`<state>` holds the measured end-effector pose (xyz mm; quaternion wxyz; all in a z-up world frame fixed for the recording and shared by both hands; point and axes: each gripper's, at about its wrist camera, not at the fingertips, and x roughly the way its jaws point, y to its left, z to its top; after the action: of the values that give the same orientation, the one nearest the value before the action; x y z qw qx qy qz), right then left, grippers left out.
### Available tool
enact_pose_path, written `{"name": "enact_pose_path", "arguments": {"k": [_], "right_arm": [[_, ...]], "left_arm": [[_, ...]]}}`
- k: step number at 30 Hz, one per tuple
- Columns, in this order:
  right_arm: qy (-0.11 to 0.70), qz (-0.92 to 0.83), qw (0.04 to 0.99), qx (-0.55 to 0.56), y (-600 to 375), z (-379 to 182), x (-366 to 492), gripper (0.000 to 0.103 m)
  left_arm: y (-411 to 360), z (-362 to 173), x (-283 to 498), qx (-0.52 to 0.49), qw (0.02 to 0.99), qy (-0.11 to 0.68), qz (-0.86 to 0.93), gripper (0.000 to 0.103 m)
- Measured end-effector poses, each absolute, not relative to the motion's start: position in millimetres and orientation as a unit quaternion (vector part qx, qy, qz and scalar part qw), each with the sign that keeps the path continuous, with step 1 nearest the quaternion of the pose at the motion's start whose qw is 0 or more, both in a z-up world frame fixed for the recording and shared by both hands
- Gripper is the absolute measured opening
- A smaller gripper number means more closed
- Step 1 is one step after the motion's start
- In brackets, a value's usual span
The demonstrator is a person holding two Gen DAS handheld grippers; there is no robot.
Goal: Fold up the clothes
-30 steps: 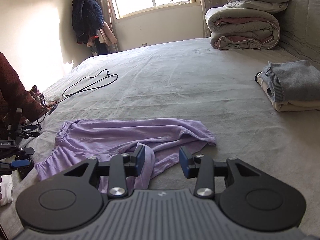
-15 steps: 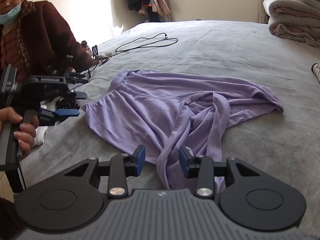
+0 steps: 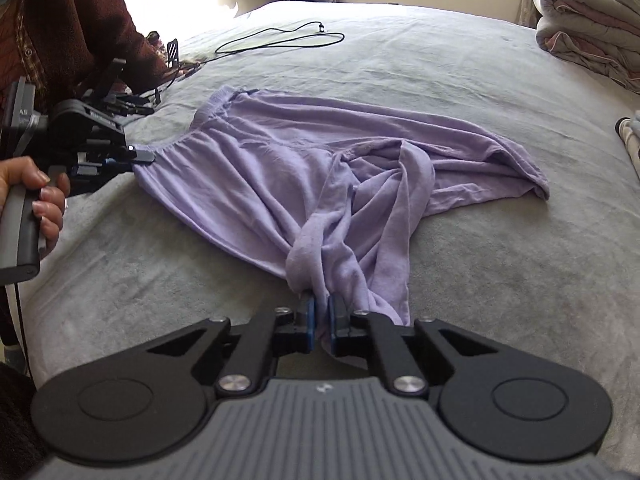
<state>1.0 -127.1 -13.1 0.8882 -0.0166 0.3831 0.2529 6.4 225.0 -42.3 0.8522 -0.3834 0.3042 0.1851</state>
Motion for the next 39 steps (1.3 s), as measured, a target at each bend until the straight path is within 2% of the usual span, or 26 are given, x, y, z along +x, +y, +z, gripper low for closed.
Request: {"name": "enact_pose_path", "arguments": {"k": [10,14,16,18,23,25,30,39], "right_arm": [[0.384,0.218,0.894,0.075,-164,-1,26,0.007],[0.393,0.209,0.888,0.116,-175,-2,37,0.007],[0.396,0.206,0.886,0.129,-179,-2,39,0.007],[0.399,0.201,0.884,0.137,-181,-3,41,0.007],[0.414,0.195,0.875,0.158,-189,-7,43,0.011],[0.417,0.191,0.874,0.162,-190,-8,43,0.015],[0.421,0.190,0.869,0.178,-195,-8,43,0.017],[0.425,0.173,0.865,0.204,-213,-7,42,0.021]], "left_arm": [[227,-32,-2,-0.320,0.865,0.311,0.229,0.004],[220,-31,-4,-0.311,0.868,0.322,0.216,0.007],[214,-27,-7,-0.301,0.874,0.320,0.209,0.014],[206,-19,-10,-0.284,0.883,0.315,0.203,0.031],[175,1,-17,-0.220,0.913,0.297,0.171,0.040],[159,4,-16,-0.195,0.924,0.298,0.138,0.042],[111,1,-3,-0.162,0.932,0.323,0.000,0.048],[14,-14,6,-0.062,0.920,0.351,-0.165,0.049]]}}
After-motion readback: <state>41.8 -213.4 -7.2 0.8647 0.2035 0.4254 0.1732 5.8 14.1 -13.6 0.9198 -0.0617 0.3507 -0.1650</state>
